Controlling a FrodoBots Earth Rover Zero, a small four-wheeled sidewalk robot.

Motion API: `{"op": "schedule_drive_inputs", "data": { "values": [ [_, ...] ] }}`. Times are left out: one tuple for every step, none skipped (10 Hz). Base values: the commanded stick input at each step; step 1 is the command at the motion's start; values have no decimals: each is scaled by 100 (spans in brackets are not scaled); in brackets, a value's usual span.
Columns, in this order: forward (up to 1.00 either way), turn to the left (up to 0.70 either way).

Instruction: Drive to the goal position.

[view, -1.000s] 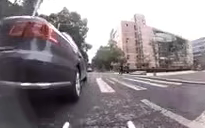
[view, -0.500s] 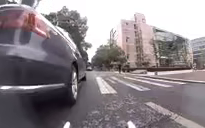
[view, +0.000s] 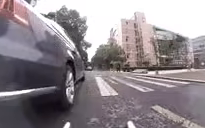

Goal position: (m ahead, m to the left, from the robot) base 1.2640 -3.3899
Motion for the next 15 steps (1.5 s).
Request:
{"op": "schedule_drive_inputs", "data": {
  "values": [
    [45,0],
    [45,0],
    [45,0],
    [45,0],
    [45,0],
    [45,0],
    [45,0],
    [45,0],
    [45,0],
    [45,0],
    [45,0],
    [45,0],
    [45,0],
    [45,0],
    [45,0]
  ]
}}
